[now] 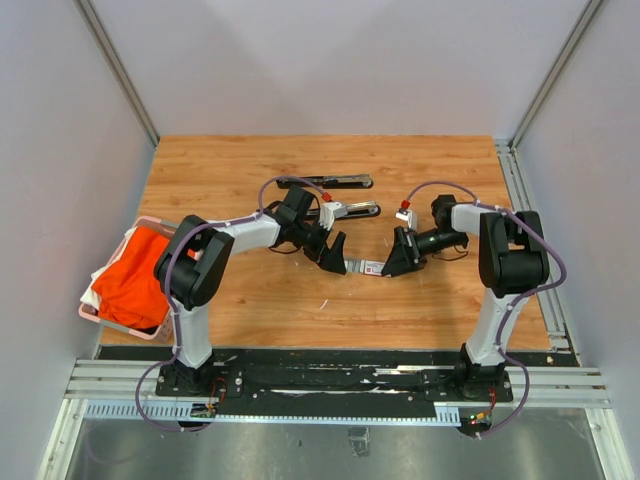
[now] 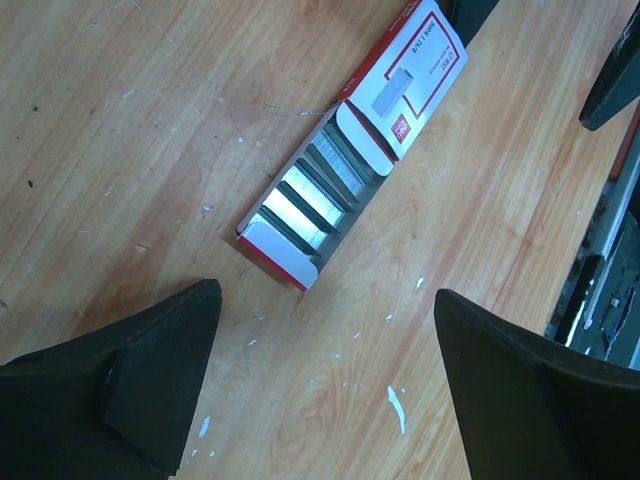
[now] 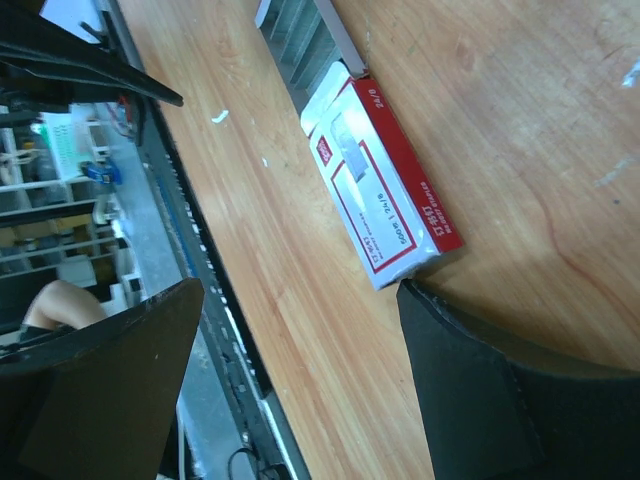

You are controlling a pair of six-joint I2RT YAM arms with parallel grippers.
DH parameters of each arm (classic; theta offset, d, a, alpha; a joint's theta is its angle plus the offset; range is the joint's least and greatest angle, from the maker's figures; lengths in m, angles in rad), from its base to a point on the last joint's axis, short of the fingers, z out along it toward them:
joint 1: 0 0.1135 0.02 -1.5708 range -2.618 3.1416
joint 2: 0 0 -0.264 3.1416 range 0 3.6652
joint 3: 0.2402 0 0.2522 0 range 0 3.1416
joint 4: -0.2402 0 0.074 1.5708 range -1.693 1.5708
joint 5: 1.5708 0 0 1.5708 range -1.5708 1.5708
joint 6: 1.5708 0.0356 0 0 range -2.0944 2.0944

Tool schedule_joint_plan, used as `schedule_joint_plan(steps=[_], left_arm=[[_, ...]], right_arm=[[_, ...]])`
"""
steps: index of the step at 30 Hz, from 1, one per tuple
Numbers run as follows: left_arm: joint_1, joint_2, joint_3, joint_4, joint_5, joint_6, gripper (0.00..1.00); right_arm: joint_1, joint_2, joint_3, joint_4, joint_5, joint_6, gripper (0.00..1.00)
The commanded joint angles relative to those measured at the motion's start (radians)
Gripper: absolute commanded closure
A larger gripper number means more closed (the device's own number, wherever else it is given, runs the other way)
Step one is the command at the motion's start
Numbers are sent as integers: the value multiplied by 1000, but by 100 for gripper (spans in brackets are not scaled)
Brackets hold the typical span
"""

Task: Unload the staples from the stapler
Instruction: Close the staple box at the center of the board.

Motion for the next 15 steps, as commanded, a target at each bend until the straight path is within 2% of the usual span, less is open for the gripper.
schedule_joint_plan(steps=[1,11,15], left_arm=[[-6,25,-6,2,5,-10,7],[-6,24,-12,3,-4,-8,7],[-6,28,-6,2,0,-20,7]], right_arm=[[1,-39,-19,67,249,-96,17],[0,-246,-53,67,300,-402,17],[1,-290,-57,67,339,-546,22]])
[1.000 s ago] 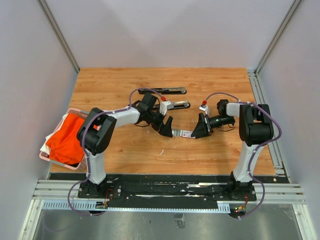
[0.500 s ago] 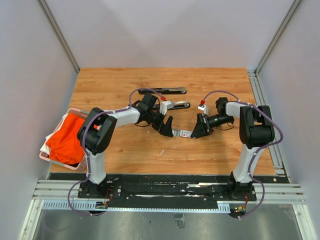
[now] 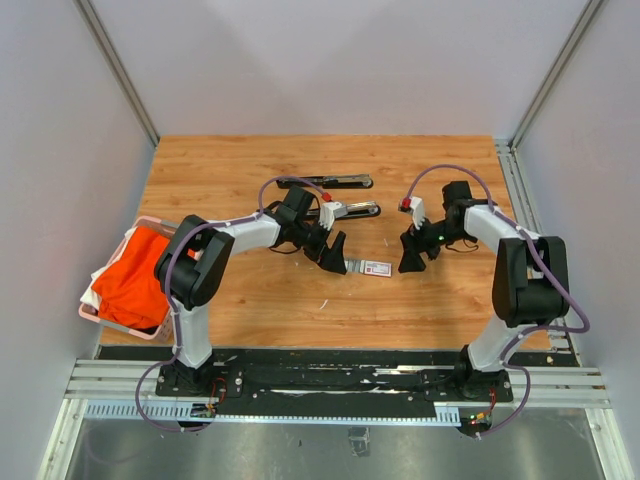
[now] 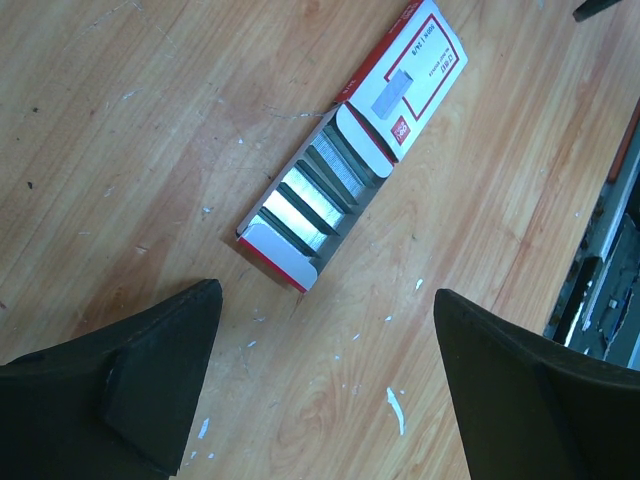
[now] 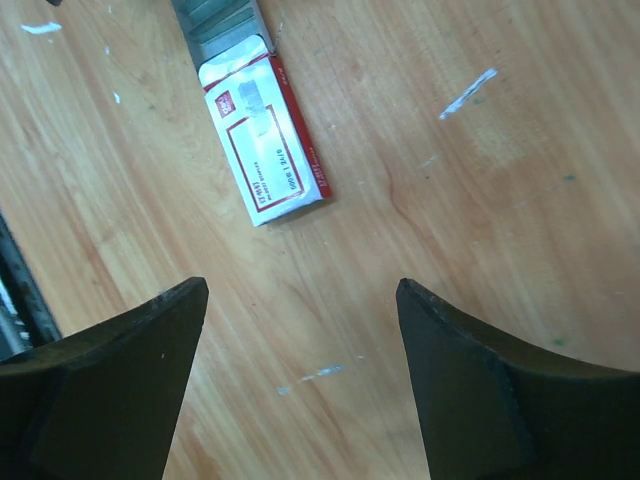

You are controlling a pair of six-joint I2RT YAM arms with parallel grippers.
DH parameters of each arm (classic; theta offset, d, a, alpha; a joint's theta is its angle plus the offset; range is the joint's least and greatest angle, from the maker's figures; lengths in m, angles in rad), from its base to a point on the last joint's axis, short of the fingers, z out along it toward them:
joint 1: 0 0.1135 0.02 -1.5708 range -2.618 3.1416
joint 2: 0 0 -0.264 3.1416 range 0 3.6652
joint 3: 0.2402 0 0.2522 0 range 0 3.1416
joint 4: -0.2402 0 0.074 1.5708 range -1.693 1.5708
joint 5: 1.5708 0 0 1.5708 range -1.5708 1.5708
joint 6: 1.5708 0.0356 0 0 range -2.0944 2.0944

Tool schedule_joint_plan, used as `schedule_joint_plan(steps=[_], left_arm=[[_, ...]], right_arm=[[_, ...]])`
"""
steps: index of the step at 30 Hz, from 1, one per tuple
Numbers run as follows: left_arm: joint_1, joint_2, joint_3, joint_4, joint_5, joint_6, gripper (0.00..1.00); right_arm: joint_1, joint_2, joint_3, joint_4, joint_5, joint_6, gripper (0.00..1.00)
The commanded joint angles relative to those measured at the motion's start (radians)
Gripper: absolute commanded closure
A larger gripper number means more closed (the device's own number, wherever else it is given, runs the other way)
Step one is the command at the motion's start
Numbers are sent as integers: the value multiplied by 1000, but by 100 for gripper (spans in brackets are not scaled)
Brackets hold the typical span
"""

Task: Unload the staples from the stapler
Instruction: Close the staple box at the center of the board.

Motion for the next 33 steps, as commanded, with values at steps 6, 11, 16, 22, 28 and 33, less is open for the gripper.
schedule_joint_plan(steps=[6,11,16,22,28,33], left_arm=[[-6,20,-8,6,-10,-16,8],[-6,28,-12,21,-16,-30,8],[-6,27,-22,32,-22,-49,10],[-6,9,-50,53,-14,-65,11],[-6,10,-58,62,4,-75,11],[-6,6,-69,72,15,-88,11]], right_arm=[[-1,-76,-21,60,101,-329,38],[21,-51,-32,103,88,-360,58],[68,-31,-32,116,128,-368,67],[134,-36,-68,100,217,-365,67],[165,-40,-81,82,264,-305,67],[191,-20,-94,99,282,-302,67]])
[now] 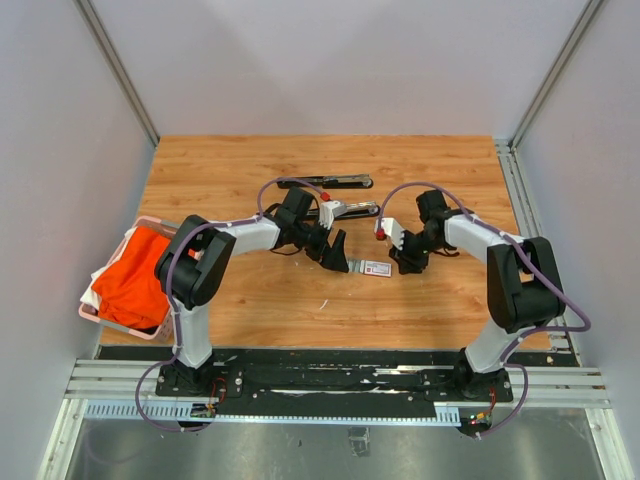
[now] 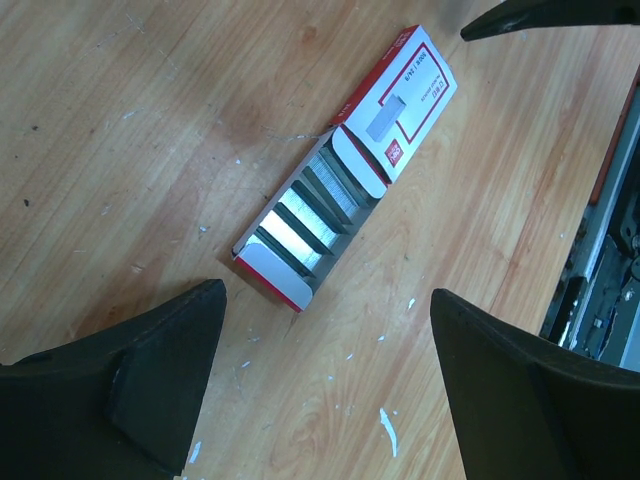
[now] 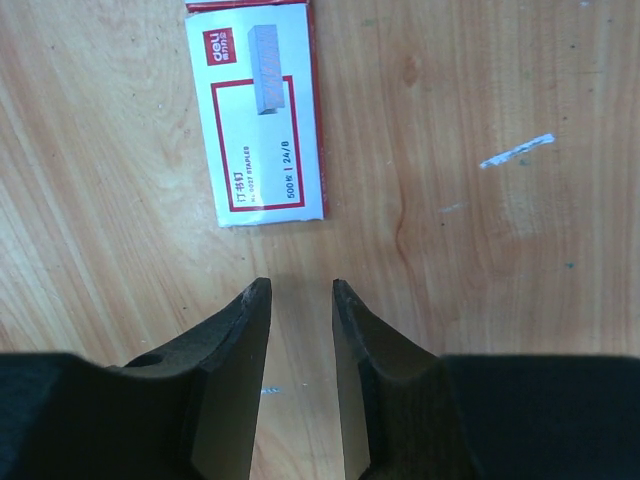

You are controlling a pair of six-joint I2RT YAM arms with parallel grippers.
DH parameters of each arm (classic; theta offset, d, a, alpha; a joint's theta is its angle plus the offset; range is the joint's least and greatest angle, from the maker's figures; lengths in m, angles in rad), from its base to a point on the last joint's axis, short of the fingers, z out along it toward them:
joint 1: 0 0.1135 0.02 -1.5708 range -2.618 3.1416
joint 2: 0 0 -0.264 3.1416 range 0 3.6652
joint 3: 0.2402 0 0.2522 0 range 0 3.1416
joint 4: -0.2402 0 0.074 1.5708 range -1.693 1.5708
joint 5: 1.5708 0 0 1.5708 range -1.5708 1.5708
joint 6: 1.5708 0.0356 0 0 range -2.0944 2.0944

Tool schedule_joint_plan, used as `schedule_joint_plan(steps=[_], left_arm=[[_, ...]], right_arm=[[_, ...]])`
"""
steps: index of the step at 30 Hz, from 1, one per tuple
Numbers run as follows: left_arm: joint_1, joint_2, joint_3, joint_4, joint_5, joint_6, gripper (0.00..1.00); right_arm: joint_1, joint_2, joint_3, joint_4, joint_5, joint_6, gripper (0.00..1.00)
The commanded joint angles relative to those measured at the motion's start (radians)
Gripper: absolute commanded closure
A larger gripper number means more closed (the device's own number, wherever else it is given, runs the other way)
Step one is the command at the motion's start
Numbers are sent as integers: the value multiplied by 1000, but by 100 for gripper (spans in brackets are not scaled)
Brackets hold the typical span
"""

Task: Unload the staples from the stapler
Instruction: Close the staple box at the center of the board.

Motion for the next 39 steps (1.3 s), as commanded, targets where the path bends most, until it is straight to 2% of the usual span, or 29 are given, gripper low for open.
schedule_joint_plan(steps=[1,12,39], left_arm=[[-7,-1,-36,-28,2,-17,11],[-7,-6,-53,-31,24,-8,11],[-29,31,-45,11,36,-49,11]], right_arm=[[40,22,-17,-7,41,21,68],[90,66,-21,26,62,63,67],[110,86,-20,42,47,73,67]])
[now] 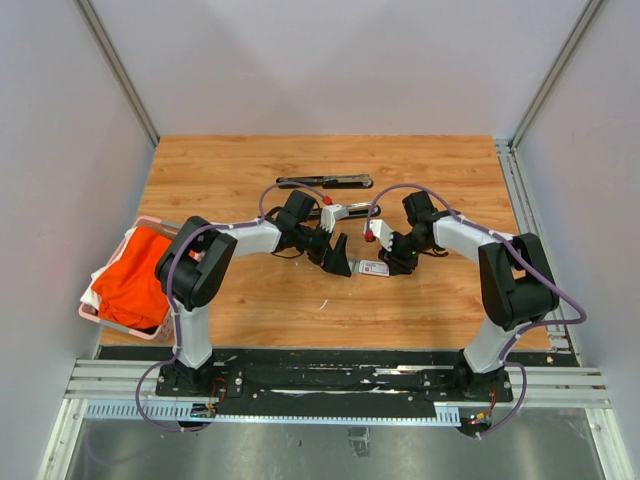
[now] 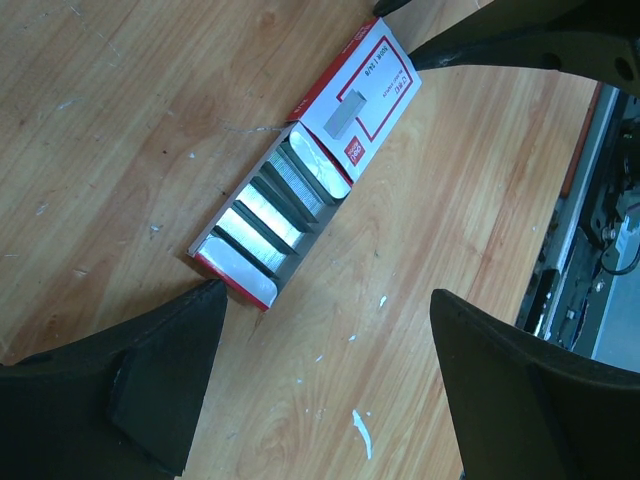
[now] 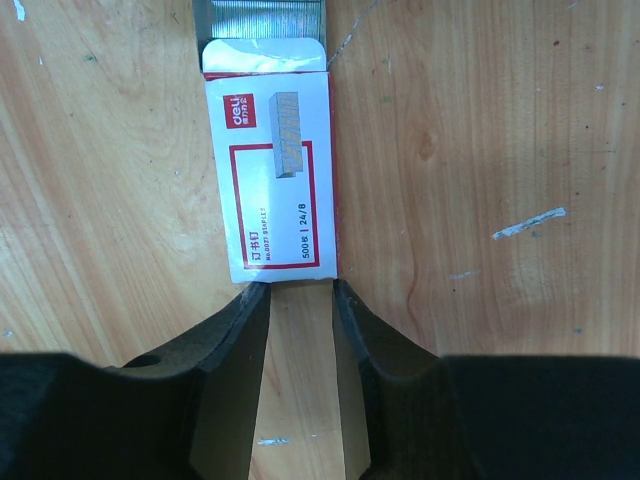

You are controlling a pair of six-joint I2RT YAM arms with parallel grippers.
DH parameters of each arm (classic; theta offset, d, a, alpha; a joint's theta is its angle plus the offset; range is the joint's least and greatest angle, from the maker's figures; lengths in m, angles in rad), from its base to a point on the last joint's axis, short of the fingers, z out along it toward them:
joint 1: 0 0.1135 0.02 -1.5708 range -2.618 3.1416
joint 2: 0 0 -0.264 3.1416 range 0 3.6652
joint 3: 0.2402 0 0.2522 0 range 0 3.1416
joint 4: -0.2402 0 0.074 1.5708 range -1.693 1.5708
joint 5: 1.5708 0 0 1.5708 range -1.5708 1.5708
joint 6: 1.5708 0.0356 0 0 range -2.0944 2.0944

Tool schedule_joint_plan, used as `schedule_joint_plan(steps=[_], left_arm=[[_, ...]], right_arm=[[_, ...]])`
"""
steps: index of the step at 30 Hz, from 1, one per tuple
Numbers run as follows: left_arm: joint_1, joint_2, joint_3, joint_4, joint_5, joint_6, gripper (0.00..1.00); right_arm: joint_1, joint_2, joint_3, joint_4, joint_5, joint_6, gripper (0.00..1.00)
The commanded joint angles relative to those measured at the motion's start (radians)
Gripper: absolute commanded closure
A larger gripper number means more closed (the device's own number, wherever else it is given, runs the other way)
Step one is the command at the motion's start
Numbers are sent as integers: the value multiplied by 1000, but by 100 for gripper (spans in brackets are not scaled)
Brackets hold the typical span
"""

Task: Unload the staples from the stapler
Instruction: Close the staple box at the center of the board.

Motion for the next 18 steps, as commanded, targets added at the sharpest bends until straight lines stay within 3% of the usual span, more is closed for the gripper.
schedule_joint_plan(steps=[1,18], left_arm=[[-13,37,-19,-19,-3,-13,11],[-24,33,-39,-1,5,-50,11]], right_arm=[[23,50,-19,-15,14,1,67],[36,44,-10,-18,13,5,66]])
